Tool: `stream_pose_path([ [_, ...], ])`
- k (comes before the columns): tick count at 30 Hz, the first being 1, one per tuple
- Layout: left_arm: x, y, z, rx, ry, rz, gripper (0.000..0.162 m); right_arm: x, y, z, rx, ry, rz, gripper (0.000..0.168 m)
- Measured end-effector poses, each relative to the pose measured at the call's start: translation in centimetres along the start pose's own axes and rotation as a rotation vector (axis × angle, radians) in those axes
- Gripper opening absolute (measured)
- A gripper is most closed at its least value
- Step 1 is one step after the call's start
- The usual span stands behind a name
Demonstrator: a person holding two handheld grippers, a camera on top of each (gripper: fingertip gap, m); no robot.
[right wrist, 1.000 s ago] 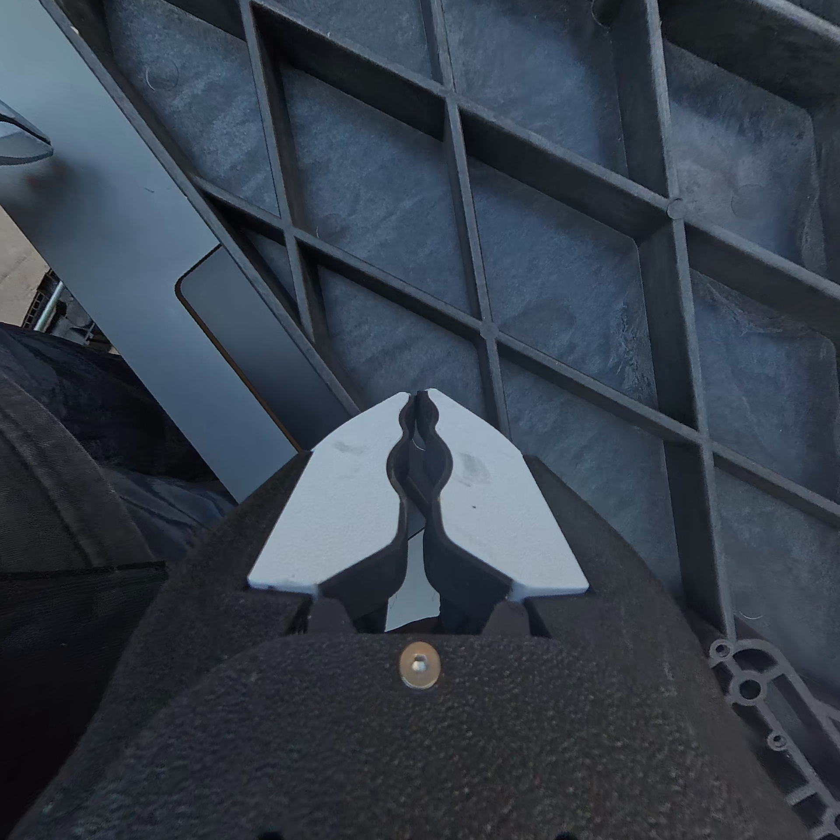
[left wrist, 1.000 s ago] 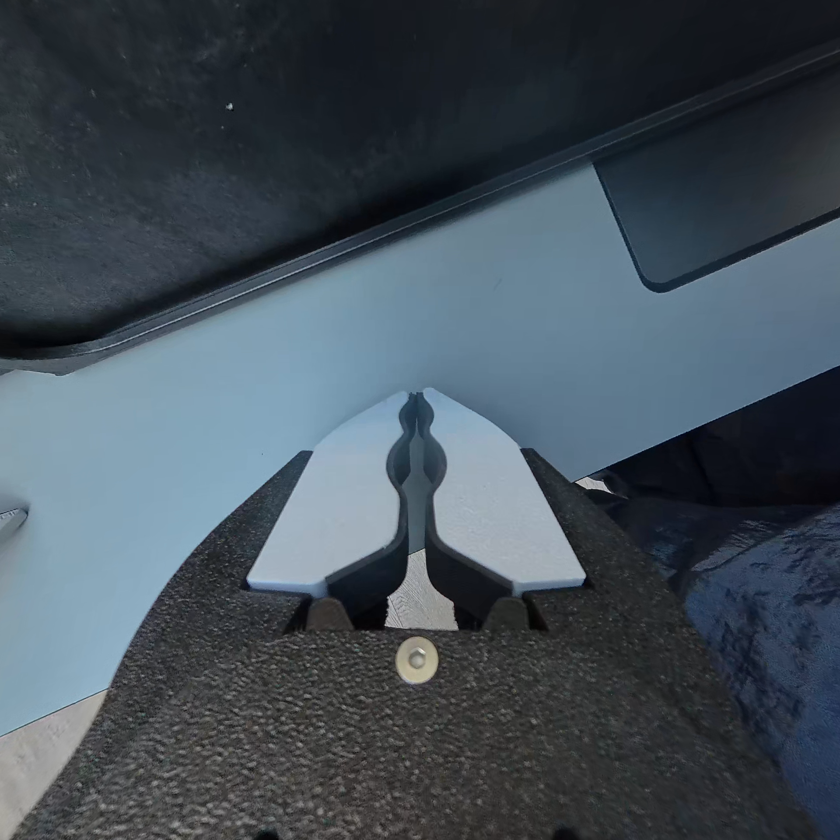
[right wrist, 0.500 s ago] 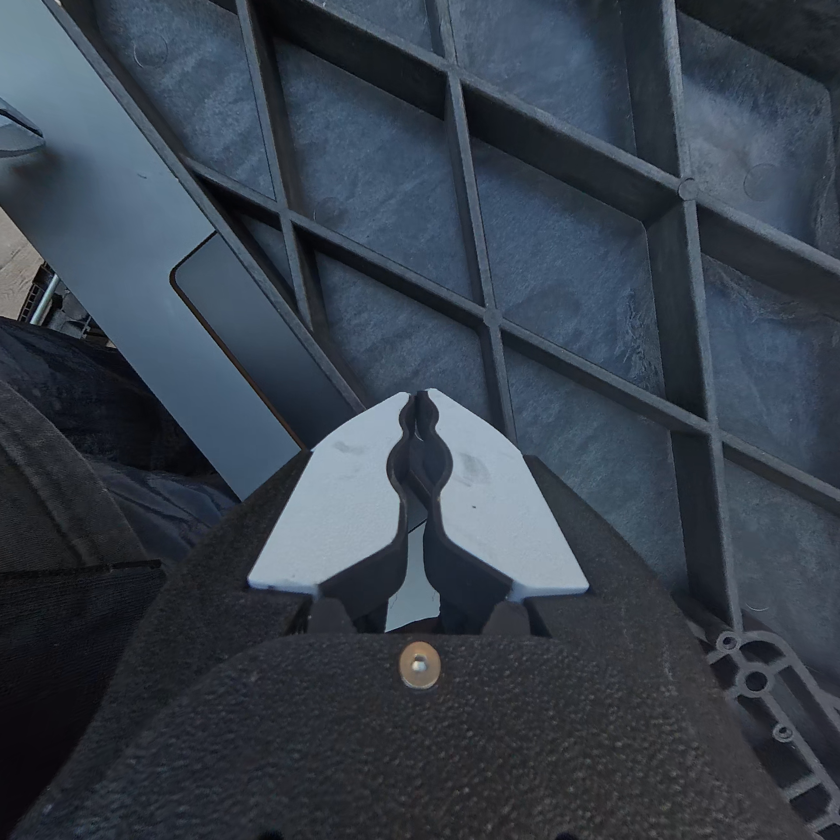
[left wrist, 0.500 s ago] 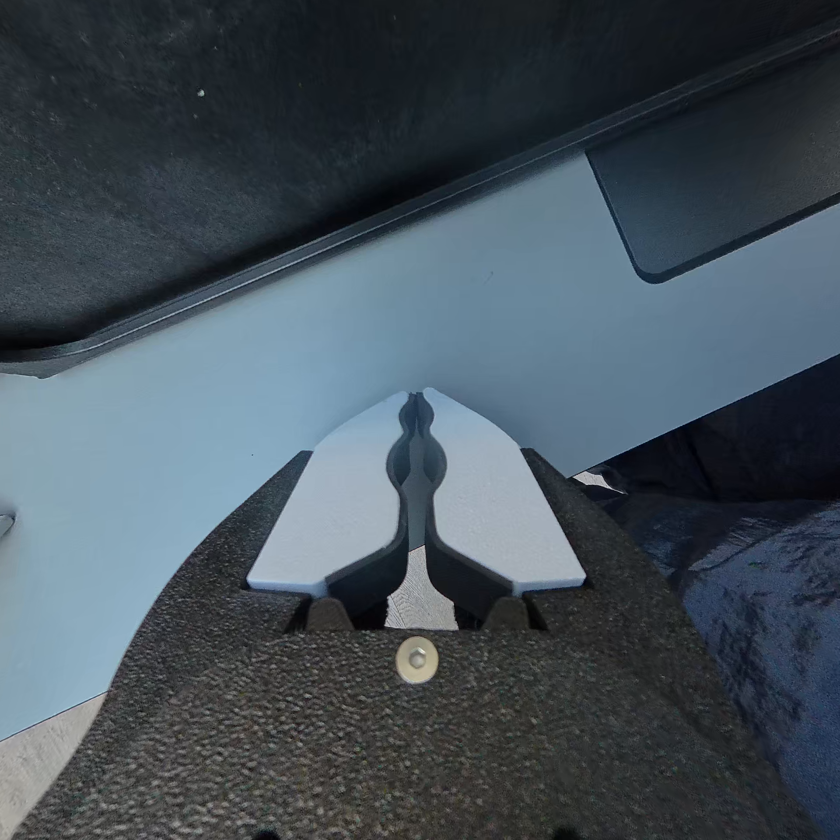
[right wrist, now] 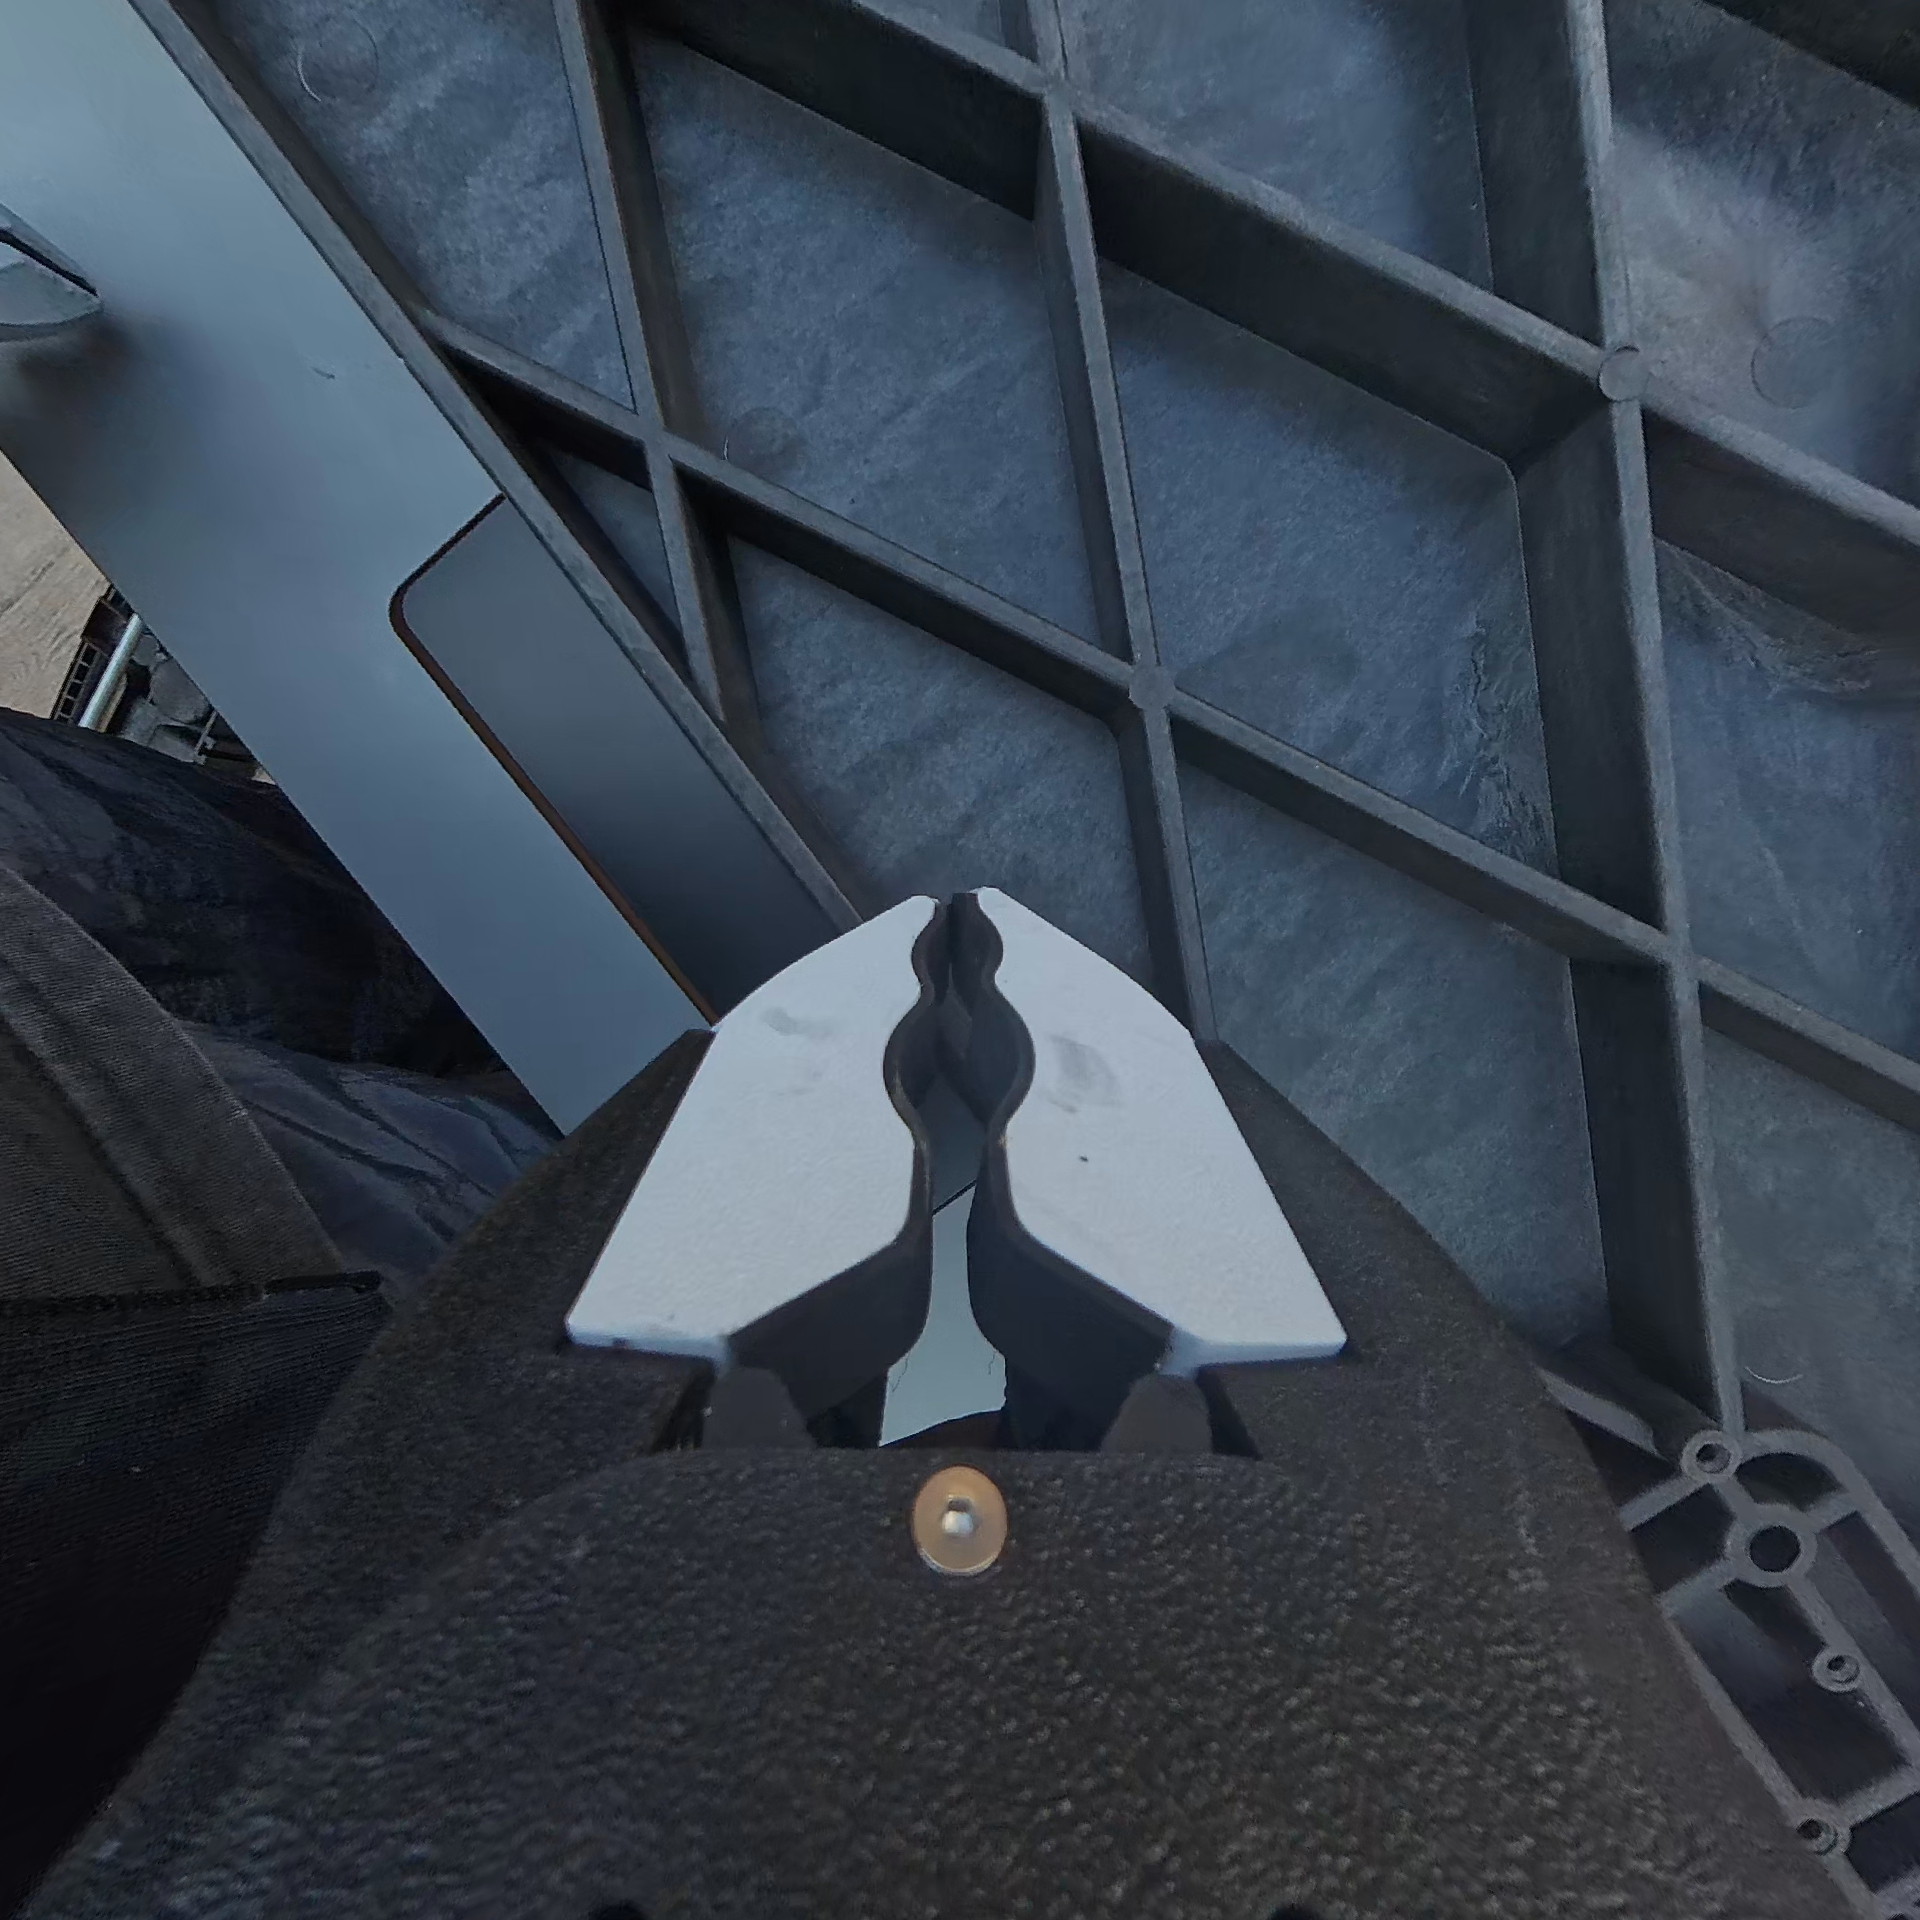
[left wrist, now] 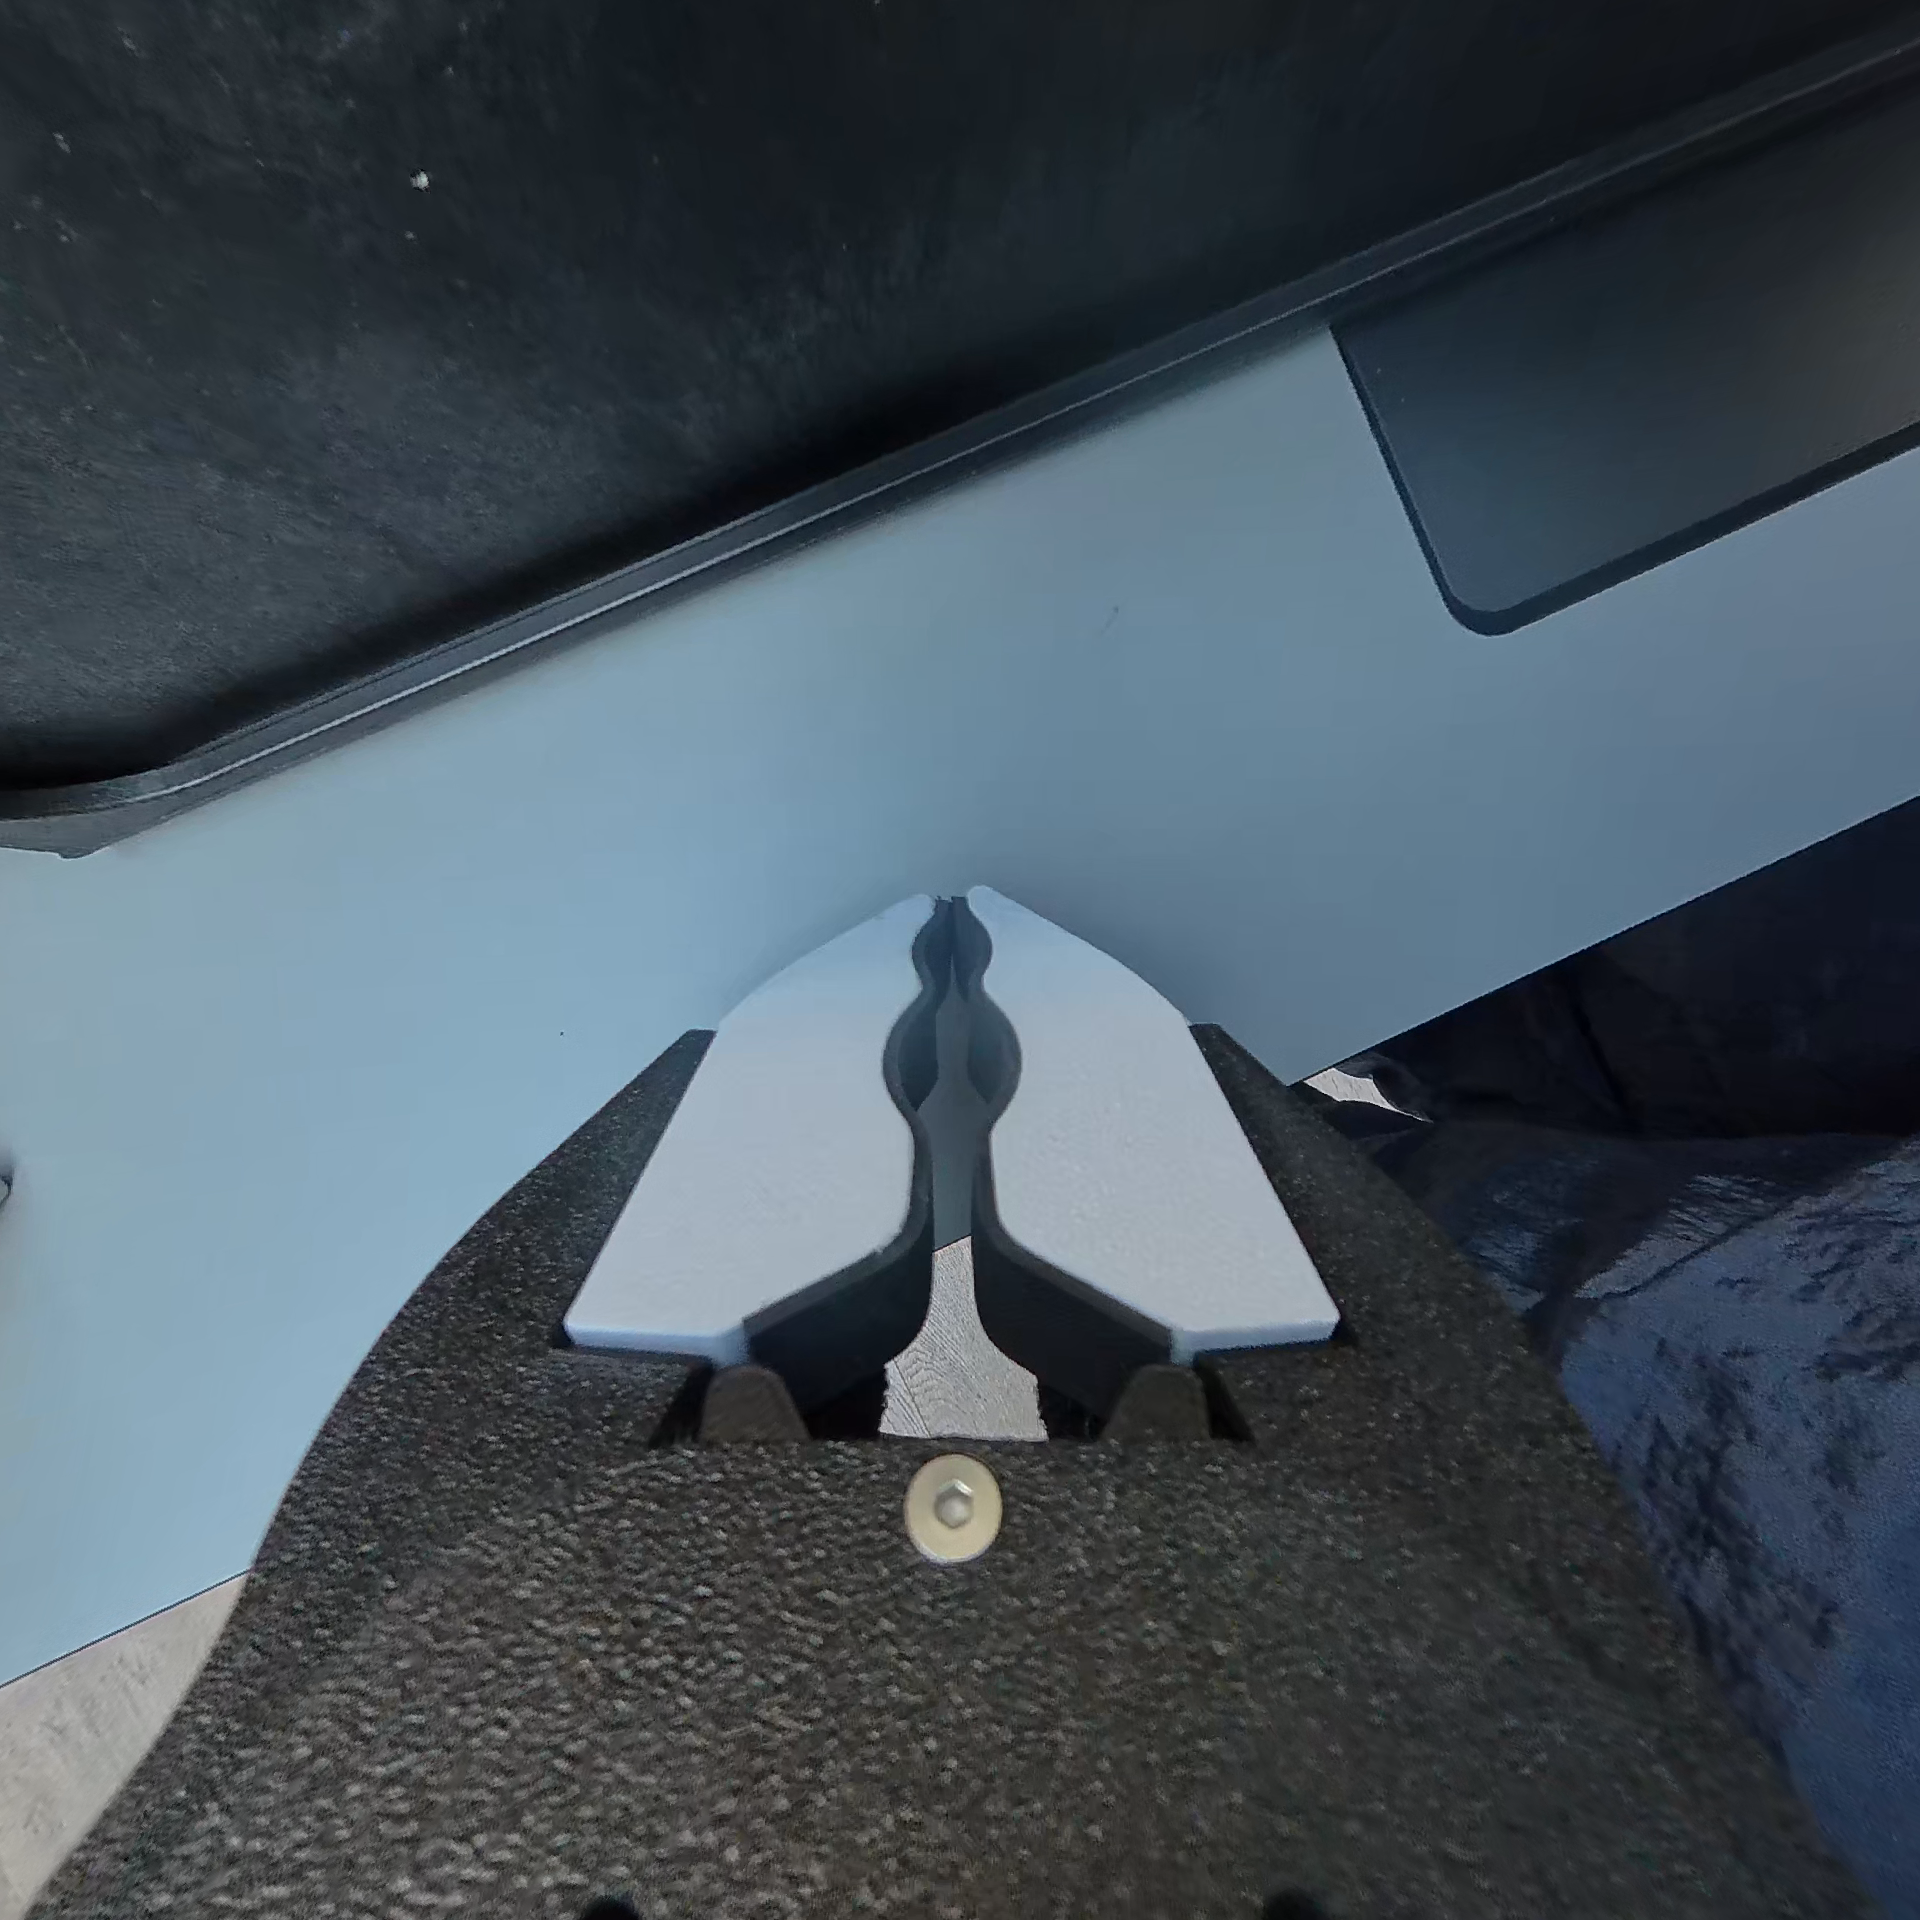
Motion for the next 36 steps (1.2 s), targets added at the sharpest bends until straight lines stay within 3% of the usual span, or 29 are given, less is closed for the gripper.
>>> stream_pose_path([
  [14, -0.2, 0.7, -0.2, 0.016, 0.027, 0.033, 0.000, -0.1, -0.2, 0.3, 0.007, -0.004, 0.001, 0.000],
  [25, -8.4, 13.9, -4.4, 0.070, 0.264, 0.589, 0.000, -0.1, -0.4, 0.1, 0.010, 0.001, 0.005, 0.000],
  [29, -11.1, 16.3, -9.8, -0.125, 0.449, 0.638, 0.000, 0.0, -0.5, 0.1, 0.008, 0.000, 0.006, 0.000],
  [32, -12.2, 16.1, -14.0, -0.311, 0.560, 0.642, 0.000, 0.0, -0.5, 0.1, 0.012, -0.001, 0.009, 0.000],
  [36, -12.4, 15.4, -16.7, -0.387, 0.639, 0.609, 0.000, 0.0, -0.5, 0.2, 0.012, -0.001, 0.010, 0.000],
])
Point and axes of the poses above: each gripper's, where its closed fingertips meet, x out along the fingers, y out of its top, z = x × y across the jaws, the point moved 2 cm from there along -x, back along the fingers, and after that the axes turned 4 degrees about x, right-handed, at the moved point
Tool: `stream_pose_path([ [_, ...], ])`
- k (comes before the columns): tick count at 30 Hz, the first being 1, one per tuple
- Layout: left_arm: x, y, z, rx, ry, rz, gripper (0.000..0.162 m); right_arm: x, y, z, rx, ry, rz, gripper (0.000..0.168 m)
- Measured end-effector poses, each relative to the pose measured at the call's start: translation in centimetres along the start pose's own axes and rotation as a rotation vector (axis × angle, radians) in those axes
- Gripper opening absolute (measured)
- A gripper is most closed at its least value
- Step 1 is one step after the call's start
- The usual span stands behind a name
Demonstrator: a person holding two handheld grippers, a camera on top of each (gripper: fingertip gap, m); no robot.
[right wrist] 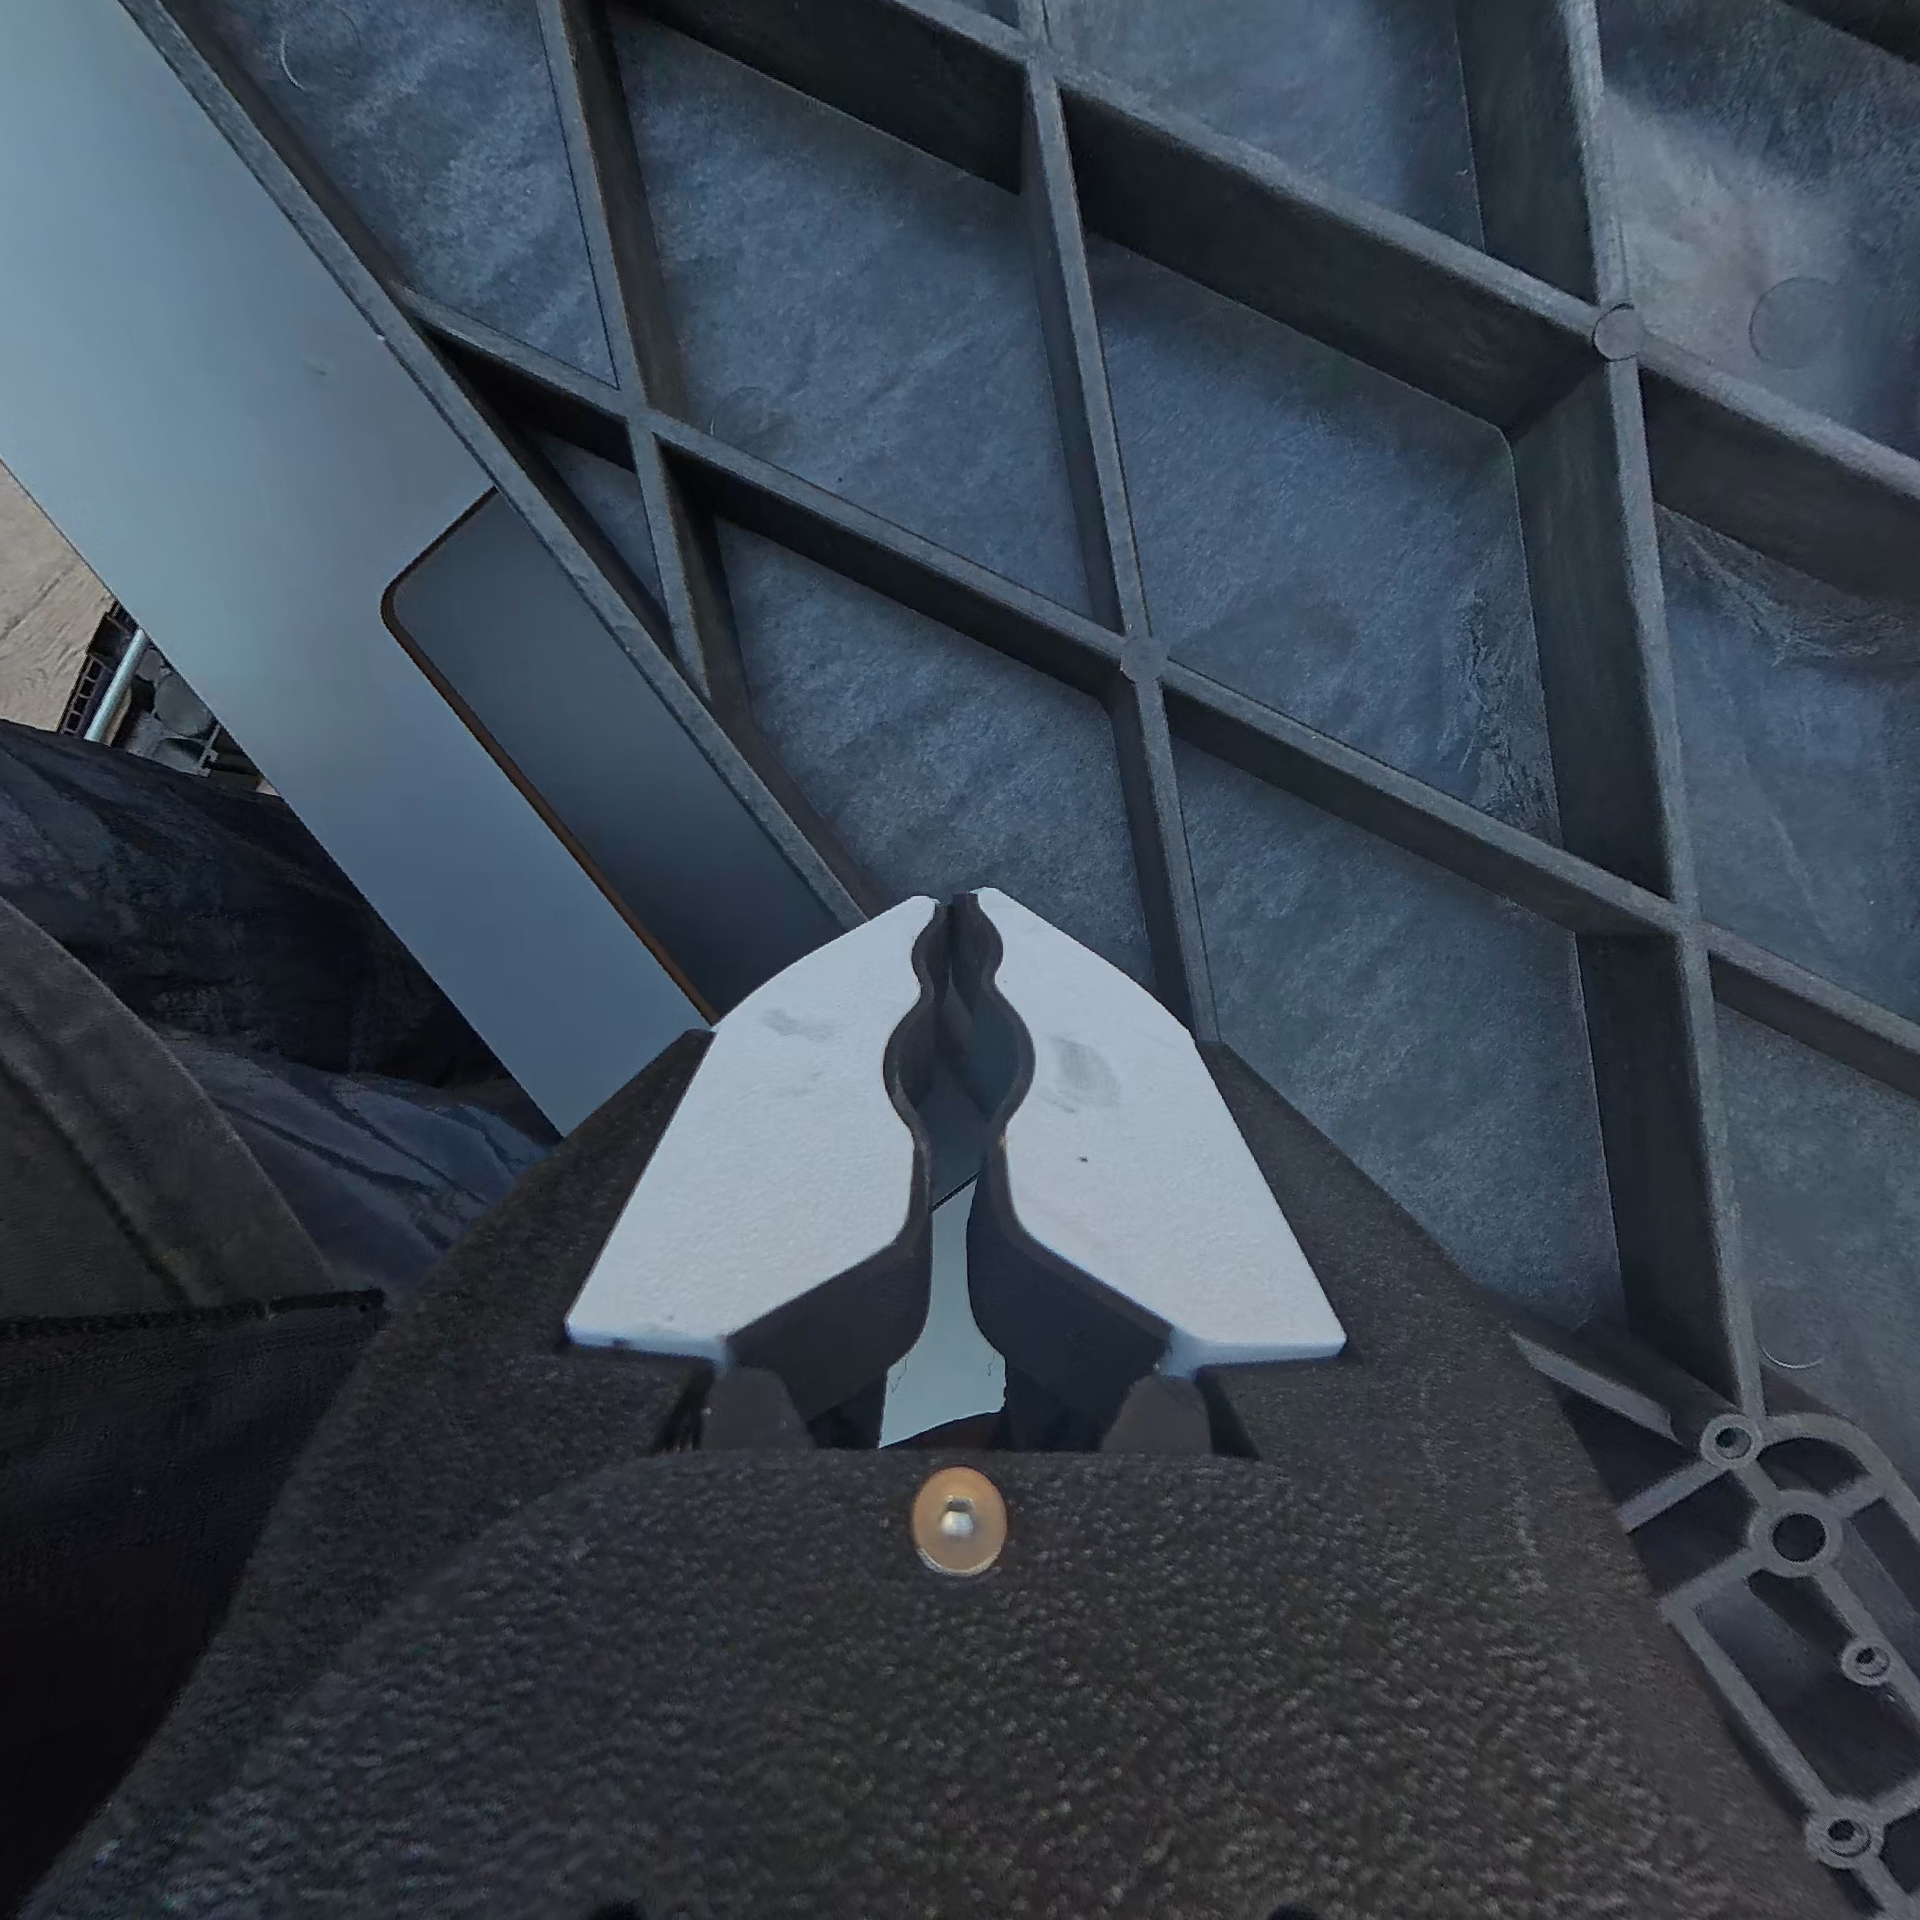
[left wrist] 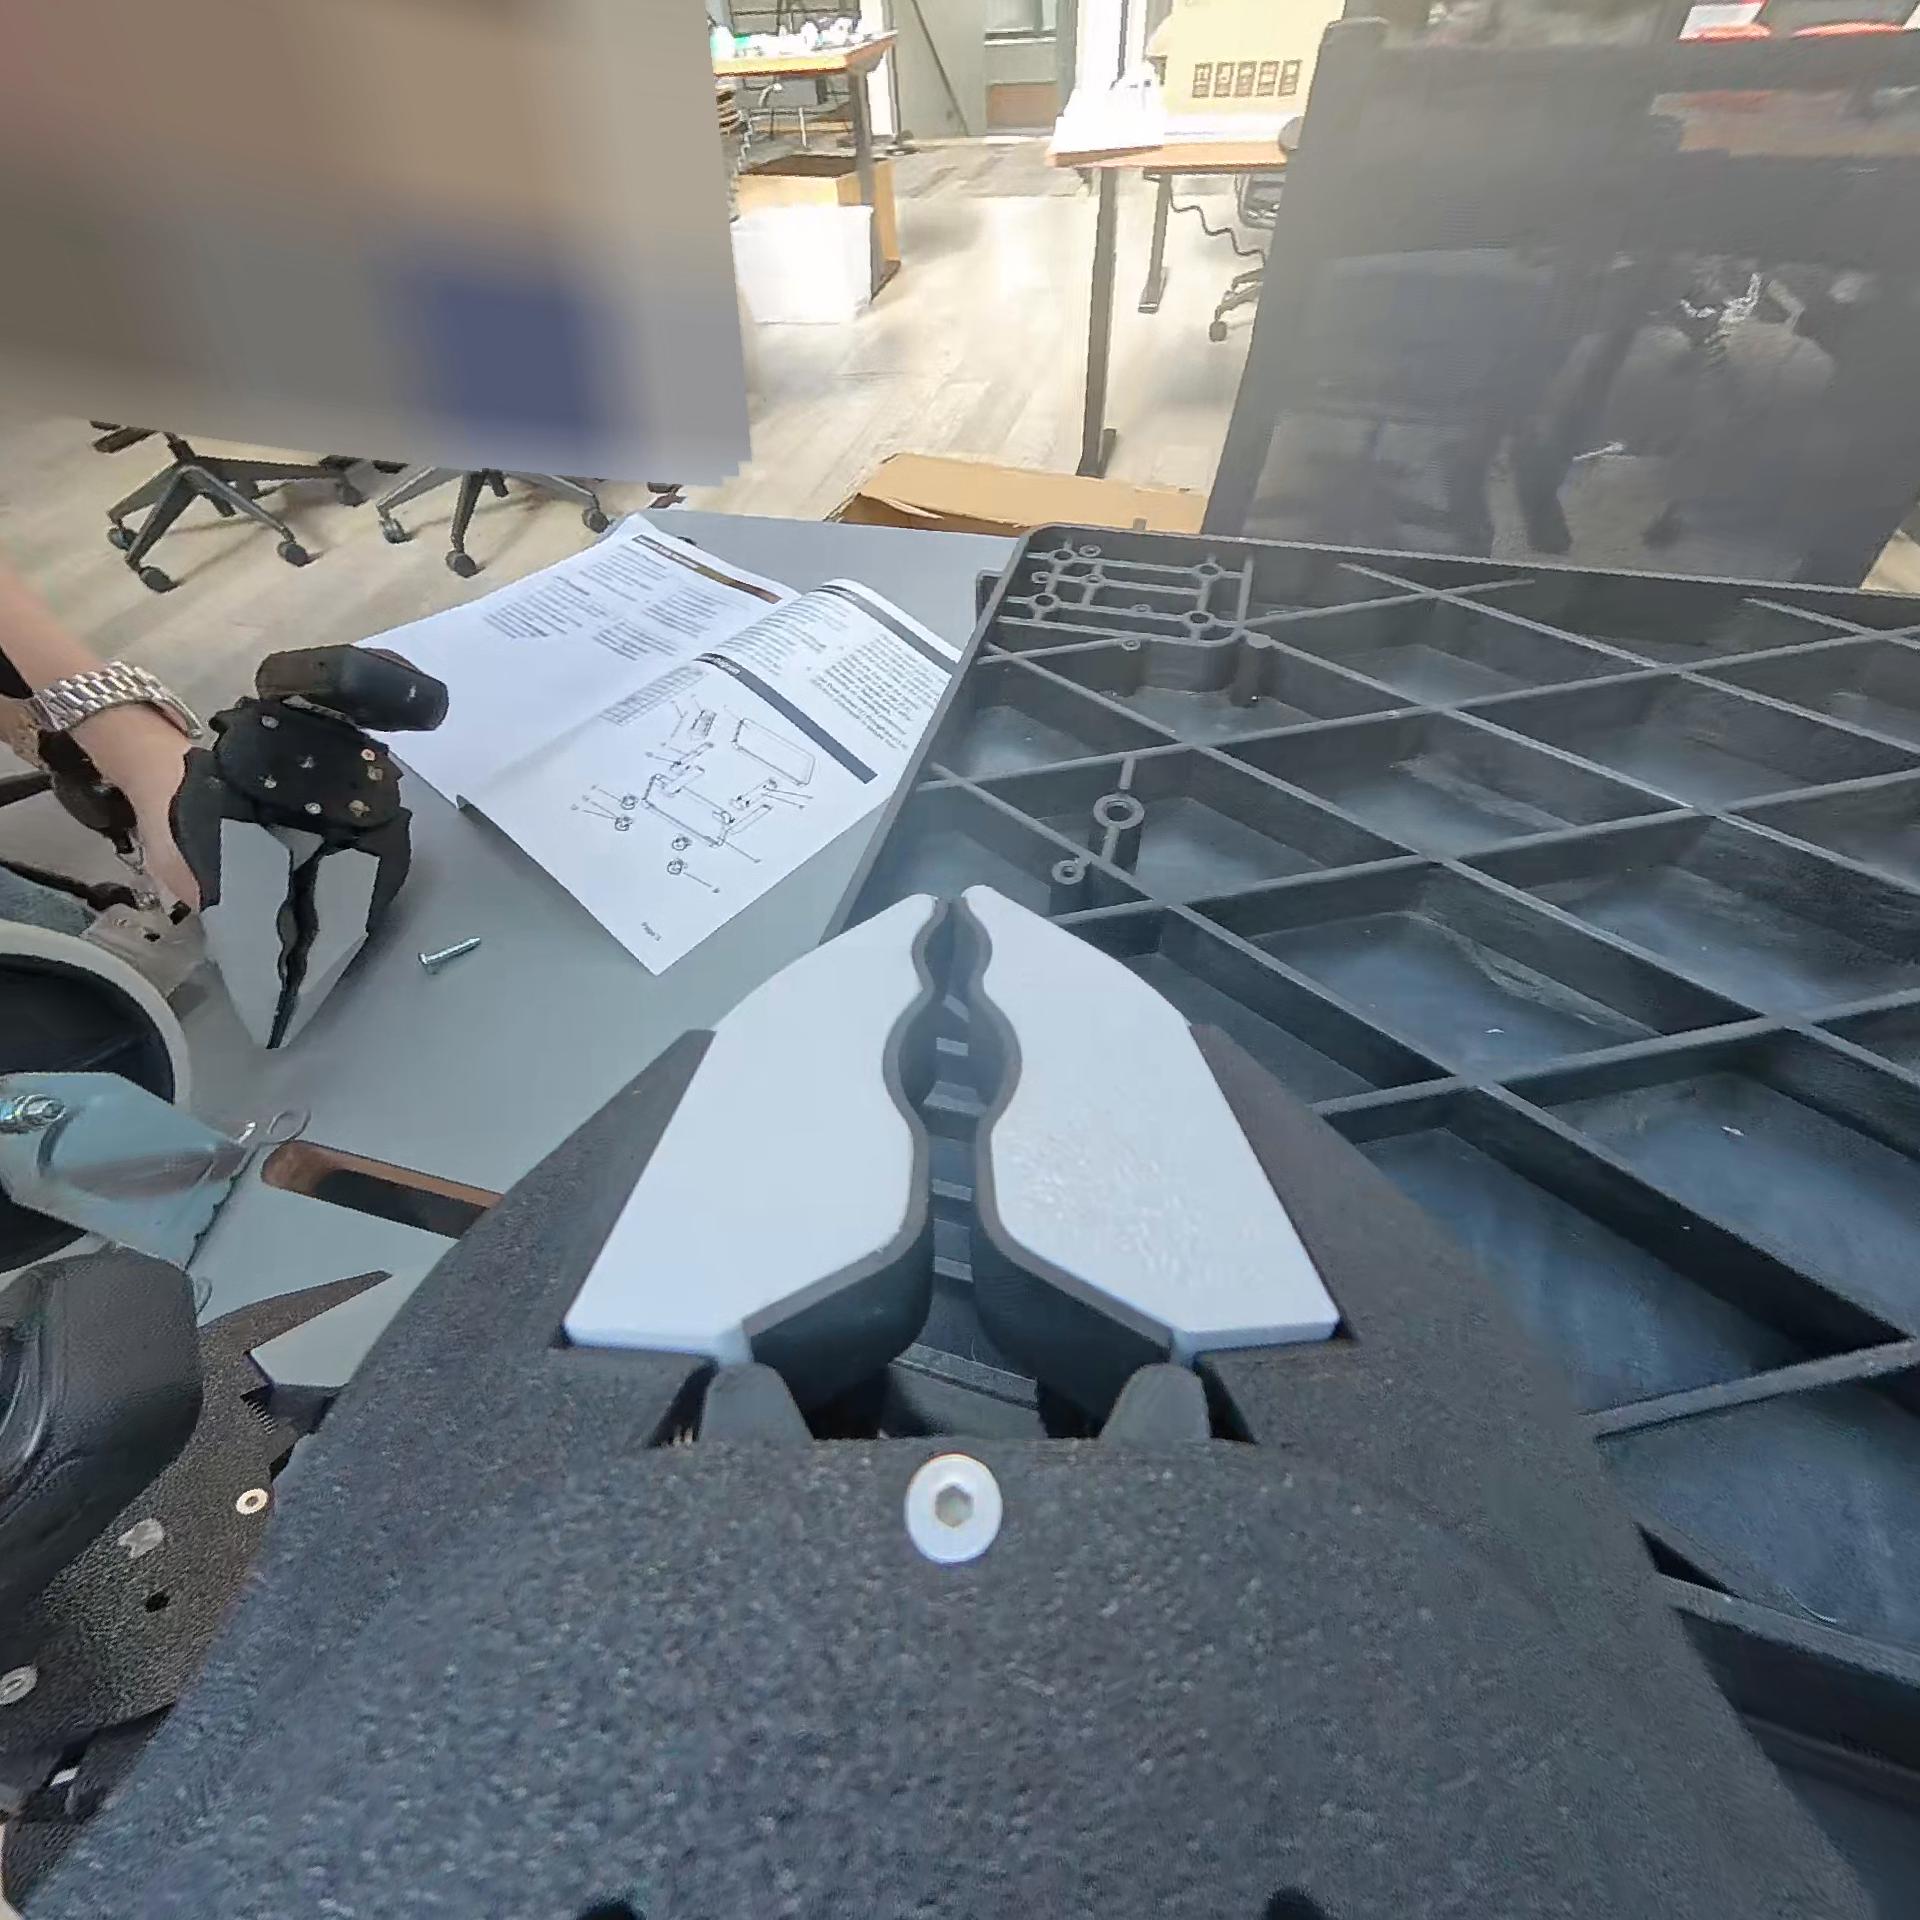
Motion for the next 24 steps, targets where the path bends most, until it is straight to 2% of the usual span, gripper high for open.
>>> stream_pose_path([
  [24, 1.2, -1.8, 0.0, -0.015, 0.009, -0.071, 0.000, 0.0, 0.0, 0.0, 0.008, 0.004, 0.004, 0.000],
])
Point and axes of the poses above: each gripper's, where its closed fingertips meet, x out along the fingers, y out of its top, z = x × y across the jaws, the point moved 2 cm from there along -x, back along the fingers, and after that the axes turned 4 degrees about x, right-handed, at the moved point
